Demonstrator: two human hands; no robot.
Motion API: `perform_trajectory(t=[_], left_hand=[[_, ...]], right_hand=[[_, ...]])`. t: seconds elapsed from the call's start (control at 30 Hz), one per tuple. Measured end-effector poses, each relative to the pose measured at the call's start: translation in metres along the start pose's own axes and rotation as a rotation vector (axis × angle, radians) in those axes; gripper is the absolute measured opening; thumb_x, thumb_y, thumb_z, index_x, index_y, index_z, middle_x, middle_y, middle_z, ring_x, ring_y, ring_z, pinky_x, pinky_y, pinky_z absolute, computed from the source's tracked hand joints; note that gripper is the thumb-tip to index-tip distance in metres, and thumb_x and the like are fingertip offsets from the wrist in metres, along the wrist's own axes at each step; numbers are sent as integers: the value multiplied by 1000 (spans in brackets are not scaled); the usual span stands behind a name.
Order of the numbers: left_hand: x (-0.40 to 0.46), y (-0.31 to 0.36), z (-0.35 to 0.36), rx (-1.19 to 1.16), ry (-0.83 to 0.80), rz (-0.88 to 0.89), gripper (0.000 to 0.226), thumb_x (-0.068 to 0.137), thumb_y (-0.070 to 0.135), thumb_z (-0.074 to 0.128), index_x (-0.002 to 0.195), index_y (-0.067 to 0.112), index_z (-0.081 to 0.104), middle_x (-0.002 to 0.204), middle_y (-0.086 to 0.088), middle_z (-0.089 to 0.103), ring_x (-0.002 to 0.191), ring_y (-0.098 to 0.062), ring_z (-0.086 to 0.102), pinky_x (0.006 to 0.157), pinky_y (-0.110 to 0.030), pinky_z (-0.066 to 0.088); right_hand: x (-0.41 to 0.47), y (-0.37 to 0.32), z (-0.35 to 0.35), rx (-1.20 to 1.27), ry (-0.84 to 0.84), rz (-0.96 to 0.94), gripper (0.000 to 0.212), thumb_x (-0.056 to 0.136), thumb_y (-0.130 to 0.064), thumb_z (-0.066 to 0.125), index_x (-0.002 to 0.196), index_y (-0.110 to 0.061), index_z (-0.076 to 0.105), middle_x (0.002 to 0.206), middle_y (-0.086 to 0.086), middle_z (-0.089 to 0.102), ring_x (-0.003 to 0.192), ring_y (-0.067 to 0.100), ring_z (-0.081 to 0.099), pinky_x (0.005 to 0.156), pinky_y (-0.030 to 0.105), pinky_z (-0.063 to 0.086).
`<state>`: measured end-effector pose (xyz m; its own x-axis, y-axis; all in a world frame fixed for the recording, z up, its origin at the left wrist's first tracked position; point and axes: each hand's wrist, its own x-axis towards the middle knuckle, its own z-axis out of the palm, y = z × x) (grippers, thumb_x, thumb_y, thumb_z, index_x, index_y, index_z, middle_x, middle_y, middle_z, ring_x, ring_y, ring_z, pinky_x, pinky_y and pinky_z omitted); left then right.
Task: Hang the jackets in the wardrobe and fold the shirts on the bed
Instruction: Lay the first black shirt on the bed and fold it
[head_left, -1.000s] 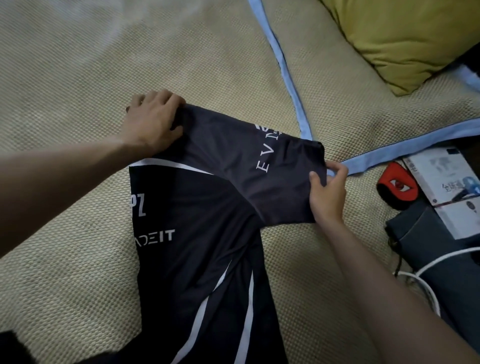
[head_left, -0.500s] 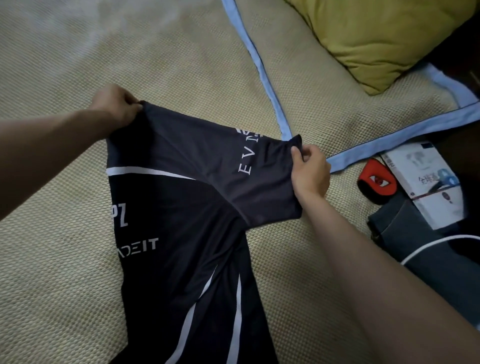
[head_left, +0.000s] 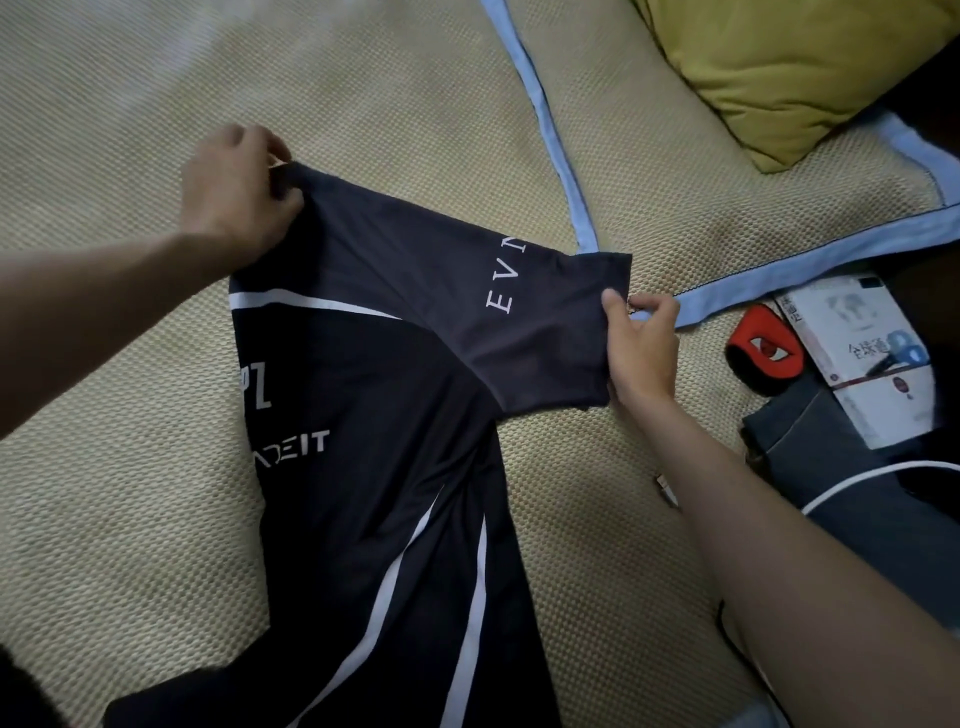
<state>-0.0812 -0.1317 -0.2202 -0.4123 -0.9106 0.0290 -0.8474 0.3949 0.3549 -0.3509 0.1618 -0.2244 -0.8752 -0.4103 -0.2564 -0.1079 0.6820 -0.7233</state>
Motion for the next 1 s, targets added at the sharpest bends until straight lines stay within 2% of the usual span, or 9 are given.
perform_trajectory(t=[0.13, 0.23, 0.33, 0.43, 0.57, 0.63, 0.77, 0.83, 1.0], left_hand=[[-62, 19, -7, -98, -133, 230, 12, 84, 20, 66, 95, 13, 64, 93, -9, 65, 90, -33, 63, 82, -44, 51], [-133, 26, -16, -180, -388, 261, 5, 86, 26, 64, 89, 24, 61, 77, 8, 65, 75, -18, 65, 70, -34, 52], [-204, 21, -29, -94, -590, 292, 31, 79, 59, 48, 89, 31, 58, 73, 17, 62, 68, -7, 61, 66, -32, 52], [-263, 5, -38, 63, -788, 266, 52, 73, 78, 33, 87, 32, 53, 70, 19, 58, 68, -6, 57, 65, -29, 47], [-322, -26, -46, 117, -1116, 110, 67, 65, 87, 51, 103, 33, 61, 93, 14, 70, 89, -8, 66, 85, -33, 53], [-344, -30, -56, 166, -1245, 184, 73, 61, 83, 56, 118, 37, 58, 105, 16, 71, 98, -8, 67, 91, -29, 51], [-379, -21, -73, 216, -1176, 388, 47, 79, 62, 63, 113, 30, 56, 104, 8, 72, 98, -14, 68, 80, -24, 43], [-393, -11, -84, -26, -1077, 321, 28, 82, 47, 67, 103, 36, 51, 90, 10, 71, 83, -7, 68, 69, -21, 47], [-431, 43, -115, -466, -910, 202, 38, 86, 29, 72, 106, 37, 40, 75, 9, 67, 66, -7, 66, 60, -28, 54]], right_hand=[[-16, 16, -13, -8, -106, -1, 42, 89, -29, 69, 121, -21, 43, 85, -5, 64, 78, 5, 60, 57, 17, 39], [-20, 21, -18, -62, -168, 19, 46, 87, -23, 75, 120, -16, 44, 96, 4, 66, 88, 18, 64, 67, 20, 42], [-34, 22, -24, -177, -144, 8, 40, 89, -30, 75, 110, -16, 45, 109, 7, 64, 102, 25, 61, 81, 27, 40], [-75, 19, -29, -230, -203, -38, 31, 92, -37, 70, 103, -14, 51, 99, 2, 62, 96, 24, 61, 78, 31, 41], [-144, 35, -29, -313, -608, -29, 29, 83, -49, 74, 90, -24, 60, 86, -4, 70, 80, 18, 66, 79, 40, 57], [-174, 48, -32, -446, -735, -65, 34, 80, -50, 78, 96, -26, 60, 86, -5, 70, 81, 16, 67, 78, 40, 58], [-215, 75, -39, -521, -777, -58, 38, 79, -38, 82, 98, -25, 51, 82, -6, 59, 71, 11, 58, 61, 30, 46], [-228, 93, -43, -508, -794, -5, 35, 80, -30, 82, 91, -27, 49, 78, -7, 55, 66, 9, 53, 57, 26, 39], [-249, 115, -66, -455, -842, 24, 21, 84, -6, 76, 77, -22, 63, 64, -6, 52, 59, 10, 49, 60, 35, 47]])
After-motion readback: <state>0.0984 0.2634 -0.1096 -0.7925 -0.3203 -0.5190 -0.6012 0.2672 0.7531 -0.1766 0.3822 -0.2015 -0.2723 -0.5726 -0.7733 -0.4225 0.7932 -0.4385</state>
